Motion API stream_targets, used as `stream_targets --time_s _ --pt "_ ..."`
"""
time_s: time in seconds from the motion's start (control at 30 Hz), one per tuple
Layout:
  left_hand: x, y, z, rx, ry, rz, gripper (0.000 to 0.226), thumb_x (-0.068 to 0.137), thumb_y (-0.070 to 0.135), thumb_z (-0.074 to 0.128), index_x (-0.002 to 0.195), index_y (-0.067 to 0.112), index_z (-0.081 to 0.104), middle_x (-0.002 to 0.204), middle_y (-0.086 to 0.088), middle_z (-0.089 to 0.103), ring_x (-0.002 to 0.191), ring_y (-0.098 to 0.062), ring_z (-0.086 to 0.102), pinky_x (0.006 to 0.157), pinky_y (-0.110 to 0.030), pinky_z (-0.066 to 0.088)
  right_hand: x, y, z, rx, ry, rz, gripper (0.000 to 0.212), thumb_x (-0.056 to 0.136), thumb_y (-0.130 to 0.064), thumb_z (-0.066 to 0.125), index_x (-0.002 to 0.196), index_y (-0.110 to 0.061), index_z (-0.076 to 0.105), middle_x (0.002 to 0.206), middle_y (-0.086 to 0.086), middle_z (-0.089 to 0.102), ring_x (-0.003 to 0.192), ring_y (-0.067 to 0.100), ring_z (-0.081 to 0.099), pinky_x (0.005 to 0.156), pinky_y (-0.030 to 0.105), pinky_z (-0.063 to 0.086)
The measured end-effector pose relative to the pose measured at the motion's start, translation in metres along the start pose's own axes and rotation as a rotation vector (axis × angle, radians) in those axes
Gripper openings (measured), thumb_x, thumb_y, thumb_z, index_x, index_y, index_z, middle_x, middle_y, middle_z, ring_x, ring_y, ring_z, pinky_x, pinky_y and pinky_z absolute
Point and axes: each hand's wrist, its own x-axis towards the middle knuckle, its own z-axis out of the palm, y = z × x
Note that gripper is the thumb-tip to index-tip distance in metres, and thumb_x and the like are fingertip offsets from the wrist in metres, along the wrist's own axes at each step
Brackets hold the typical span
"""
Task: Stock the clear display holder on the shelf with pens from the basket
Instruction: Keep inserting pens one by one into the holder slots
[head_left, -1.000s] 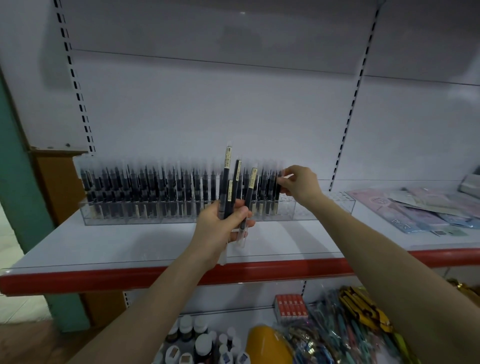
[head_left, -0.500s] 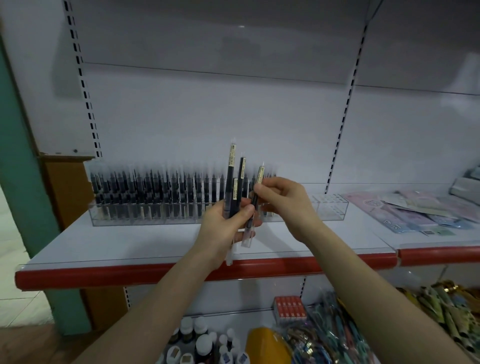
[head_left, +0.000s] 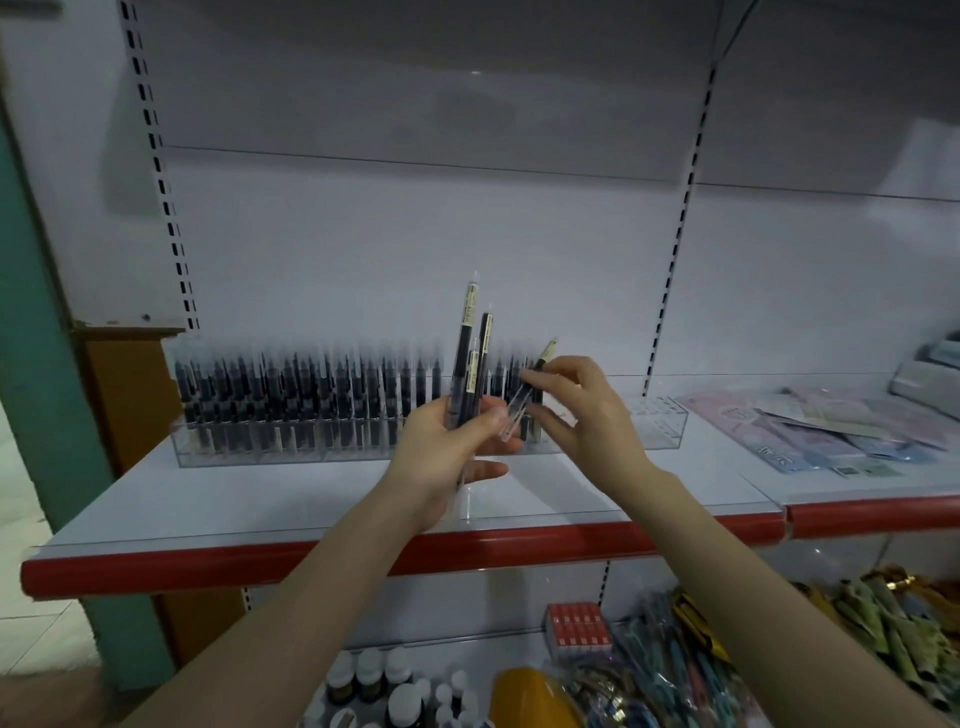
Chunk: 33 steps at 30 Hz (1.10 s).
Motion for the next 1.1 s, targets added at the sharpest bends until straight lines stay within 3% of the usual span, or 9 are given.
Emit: stream_targets --time_s 0.2,0.3,0.37,0.47,0.53,0.63,0.8,1.0,1.1 --pt "0.015 -0.002 0.009 0.046 0.051 0.018 0.023 0.092 0.023 0.055 0.097 0.001 0.059 0.068 -0.006 0.064 0.041 -0.008 0.048 0.04 -0.019 0.037 0.011 0.02 -0.006 -0.077 -0.03 -0.09 0.03 0.085 -0.025 0.054 0.091 -0.001 0.071 0.085 0.015 0.065 0.073 0.025 0.063 0.064 0.031 0.053" --pt "0.024 -0.007 0.005 0.086 0.095 0.017 0.033 0.093 0.025 0.052 0.103 -0.006 0.055 0.051 0.002 0.045 0.039 -0.008 0.036 0.039 -0.02 0.03 0.023 0.03 -0.012 0.058 -0.047 0.217 0.022 0.089 -0.016 0.059 0.103 0.0 0.065 0.085 0.009 0.065 0.077 0.019 0.059 0.072 0.034 0.052" --pt "0.028 -0.009 0.002 0.121 0.111 0.015 0.024 0.094 0.024 0.052 0.088 0.001 0.054 0.052 0.001 0.04 0.04 -0.009 0.034 0.041 -0.021 0.029 0.033 0.038 -0.013 0.156 -0.049 0.467 0.027 0.091 -0.014 0.057 0.117 -0.005 0.056 0.088 0.006 0.064 0.081 0.017 0.057 0.067 0.02 0.044" --pt "0.034 -0.012 0.002 0.118 0.129 -0.002 0.014 0.094 0.011 0.048 0.083 0.013 0.056 0.059 -0.001 0.043 0.049 -0.012 0.039 0.047 -0.025 0.031 0.047 0.051 -0.009 0.224 -0.029 0.628 0.029 0.092 -0.015 0.055 0.119 -0.008 0.051 0.093 0.01 0.067 0.083 0.02 0.059 0.058 0.012 0.039" --pt "0.037 -0.014 0.002 0.151 0.121 -0.004 0.022 0.093 0.003 0.044 0.093 0.02 0.058 0.062 -0.002 0.048 0.056 -0.014 0.044 0.055 -0.029 0.036 0.053 0.057 -0.004 0.267 -0.041 0.683 0.027 0.092 -0.016 0.053 0.117 -0.008 0.051 0.094 0.012 0.068 0.087 0.024 0.063 0.064 0.02 0.046" --pt "0.04 -0.018 0.001 0.155 0.091 0.041 0.017 0.093 0.002 0.046 0.094 0.014 0.057 0.073 -0.006 0.055 0.065 -0.014 0.054 0.061 -0.029 0.046 0.061 0.062 0.005 0.289 -0.048 0.731 0.026 0.092 -0.016 0.05 0.115 -0.006 0.052 0.09 0.013 0.068 0.084 0.026 0.063 0.076 0.035 0.051" --pt "0.041 -0.025 -0.003 0.133 0.07 0.091 0.013 0.094 0.007 0.049 0.1 0.016 0.057 0.089 0.002 0.068 0.073 -0.004 0.067 0.075 -0.033 0.056 0.066 0.068 0.016 0.324 -0.103 0.75 0.015 0.091 -0.012 0.05 0.105 -0.008 0.052 0.081 0.01 0.065 0.084 0.029 0.064 0.083 0.045 0.053" --pt "0.044 -0.032 -0.007 0.064 0.067 0.073 0.015 0.094 0.004 0.048 0.098 0.017 0.056 0.093 -0.001 0.068 0.073 -0.007 0.069 0.073 -0.032 0.058 0.075 0.072 0.021 0.322 -0.173 0.722 0.02 0.092 -0.011 0.052 0.11 -0.002 0.053 0.089 0.018 0.067 0.062 0.012 0.058 0.078 0.036 0.053" --pt "0.045 -0.034 -0.009 0.047 0.082 0.075 0.013 0.092 0.004 0.051 0.095 0.015 0.056 0.091 -0.005 0.066 0.072 -0.008 0.069 0.07 -0.029 0.059 0.079 0.072 0.02 0.3 -0.212 0.708 0.018 0.093 -0.01 0.051 0.109 -0.001 0.052 0.091 0.02 0.067 0.065 0.018 0.06 0.078 0.038 0.053"
